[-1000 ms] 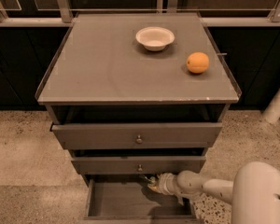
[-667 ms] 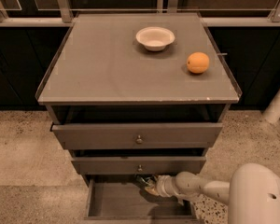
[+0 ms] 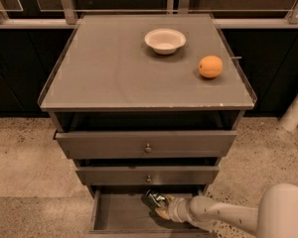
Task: Pick green can from bottom drawer and place on counter
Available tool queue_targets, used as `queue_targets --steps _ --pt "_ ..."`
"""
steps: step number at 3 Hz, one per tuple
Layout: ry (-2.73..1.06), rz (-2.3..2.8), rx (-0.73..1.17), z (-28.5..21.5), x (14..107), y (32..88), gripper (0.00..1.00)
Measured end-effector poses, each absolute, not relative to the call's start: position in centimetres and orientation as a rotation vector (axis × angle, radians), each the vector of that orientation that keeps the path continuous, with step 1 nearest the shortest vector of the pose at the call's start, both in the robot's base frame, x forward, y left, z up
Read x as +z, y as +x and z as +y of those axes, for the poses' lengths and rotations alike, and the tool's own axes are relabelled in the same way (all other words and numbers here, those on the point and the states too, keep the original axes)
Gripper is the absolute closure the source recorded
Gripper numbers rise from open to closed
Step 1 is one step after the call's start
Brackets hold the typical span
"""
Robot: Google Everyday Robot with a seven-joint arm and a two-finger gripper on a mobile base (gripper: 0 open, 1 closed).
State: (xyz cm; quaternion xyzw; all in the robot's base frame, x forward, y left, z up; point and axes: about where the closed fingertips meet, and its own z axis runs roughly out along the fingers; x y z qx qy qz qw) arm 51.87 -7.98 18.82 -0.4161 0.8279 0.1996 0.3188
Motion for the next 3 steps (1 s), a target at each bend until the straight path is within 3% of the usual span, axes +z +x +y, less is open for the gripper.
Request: queue_targets --steps 3 --pt "-1.089 2.284 0.174 -11.0 31.1 49.2 1.00"
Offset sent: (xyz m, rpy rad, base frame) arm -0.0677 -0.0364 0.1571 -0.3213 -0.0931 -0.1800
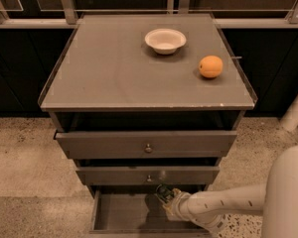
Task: Pick green can from bottom drawer and place on counter
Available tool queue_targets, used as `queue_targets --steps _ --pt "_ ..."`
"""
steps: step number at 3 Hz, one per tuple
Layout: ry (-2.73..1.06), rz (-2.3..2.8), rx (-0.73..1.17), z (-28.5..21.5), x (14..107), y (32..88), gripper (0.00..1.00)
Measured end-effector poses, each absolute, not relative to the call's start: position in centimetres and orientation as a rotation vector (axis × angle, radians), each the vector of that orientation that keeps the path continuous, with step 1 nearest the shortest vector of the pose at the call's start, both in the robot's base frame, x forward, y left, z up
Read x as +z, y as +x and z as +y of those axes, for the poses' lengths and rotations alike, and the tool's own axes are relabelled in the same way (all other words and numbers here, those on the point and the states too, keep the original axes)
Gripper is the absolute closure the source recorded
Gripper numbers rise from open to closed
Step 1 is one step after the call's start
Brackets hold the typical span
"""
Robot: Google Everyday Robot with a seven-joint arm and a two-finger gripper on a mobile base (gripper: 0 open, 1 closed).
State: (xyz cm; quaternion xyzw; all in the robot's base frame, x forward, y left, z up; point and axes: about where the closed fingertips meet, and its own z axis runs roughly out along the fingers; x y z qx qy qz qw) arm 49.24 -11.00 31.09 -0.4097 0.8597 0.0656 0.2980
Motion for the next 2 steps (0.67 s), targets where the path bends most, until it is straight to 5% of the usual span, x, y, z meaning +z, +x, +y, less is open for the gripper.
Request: queue_targets --steps 2 --pt "-1.224 2.258 0.122 -11.2 37.1 47.2 1.00"
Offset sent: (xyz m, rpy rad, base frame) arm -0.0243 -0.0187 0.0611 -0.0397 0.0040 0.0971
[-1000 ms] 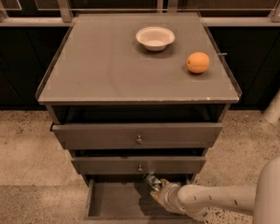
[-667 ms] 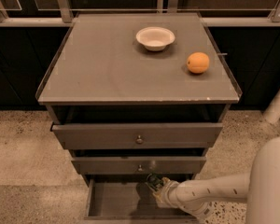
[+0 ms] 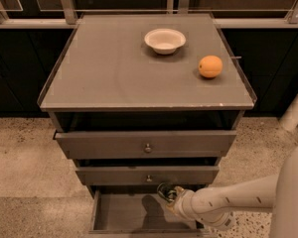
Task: Pick green can from bottom drawer and place on counter
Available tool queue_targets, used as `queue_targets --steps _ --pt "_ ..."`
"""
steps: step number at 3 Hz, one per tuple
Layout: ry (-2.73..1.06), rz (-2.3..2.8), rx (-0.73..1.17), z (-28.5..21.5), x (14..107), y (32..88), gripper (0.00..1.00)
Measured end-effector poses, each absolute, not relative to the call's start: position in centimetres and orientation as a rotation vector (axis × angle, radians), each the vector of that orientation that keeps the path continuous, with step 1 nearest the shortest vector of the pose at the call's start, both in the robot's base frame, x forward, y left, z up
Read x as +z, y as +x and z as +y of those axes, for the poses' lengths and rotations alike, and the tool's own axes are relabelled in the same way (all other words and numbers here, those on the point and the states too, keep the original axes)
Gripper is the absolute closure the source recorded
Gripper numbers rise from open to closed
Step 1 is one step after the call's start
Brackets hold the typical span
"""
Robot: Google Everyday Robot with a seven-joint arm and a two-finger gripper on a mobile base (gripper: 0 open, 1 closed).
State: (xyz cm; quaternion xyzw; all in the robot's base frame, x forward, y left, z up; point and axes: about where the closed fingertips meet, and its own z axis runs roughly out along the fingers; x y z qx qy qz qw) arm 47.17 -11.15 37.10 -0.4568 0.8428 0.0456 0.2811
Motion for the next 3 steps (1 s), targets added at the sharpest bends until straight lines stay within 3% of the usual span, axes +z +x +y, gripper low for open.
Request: queue_targets --steps 3 --pt "-1.381 2.212 0.038 -9.4 41.0 46.0 1.00"
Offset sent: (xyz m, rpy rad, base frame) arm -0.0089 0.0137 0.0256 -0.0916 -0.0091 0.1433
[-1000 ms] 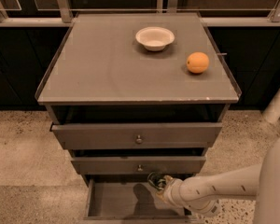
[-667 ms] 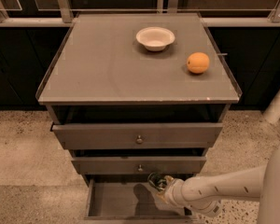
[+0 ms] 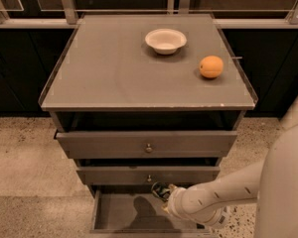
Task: Pick green can from bottom drawer and place on counter
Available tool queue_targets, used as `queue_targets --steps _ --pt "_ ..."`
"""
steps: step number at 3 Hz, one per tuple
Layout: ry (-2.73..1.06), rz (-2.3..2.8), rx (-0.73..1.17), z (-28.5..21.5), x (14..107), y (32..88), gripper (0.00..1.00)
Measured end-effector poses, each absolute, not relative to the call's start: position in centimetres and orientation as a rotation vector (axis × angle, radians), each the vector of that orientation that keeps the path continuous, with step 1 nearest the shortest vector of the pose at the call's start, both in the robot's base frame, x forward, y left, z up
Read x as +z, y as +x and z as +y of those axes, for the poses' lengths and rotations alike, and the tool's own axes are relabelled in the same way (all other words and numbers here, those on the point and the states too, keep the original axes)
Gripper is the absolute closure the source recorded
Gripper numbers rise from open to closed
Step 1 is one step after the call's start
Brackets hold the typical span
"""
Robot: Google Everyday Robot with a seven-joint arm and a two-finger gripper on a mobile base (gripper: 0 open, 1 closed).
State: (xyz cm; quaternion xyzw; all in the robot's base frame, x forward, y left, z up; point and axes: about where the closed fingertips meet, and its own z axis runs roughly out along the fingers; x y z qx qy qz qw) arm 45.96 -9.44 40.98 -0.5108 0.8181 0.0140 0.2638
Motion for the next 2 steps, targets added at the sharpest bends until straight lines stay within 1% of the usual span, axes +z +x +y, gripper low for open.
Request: queue_targets --steps 1,2 --pt "-1.428 2.184 -0.056 -8.1 45.3 43.4 1.00" --pt "-1.466 2.136 -0.146 -8.4 49.1 39.5 1.00"
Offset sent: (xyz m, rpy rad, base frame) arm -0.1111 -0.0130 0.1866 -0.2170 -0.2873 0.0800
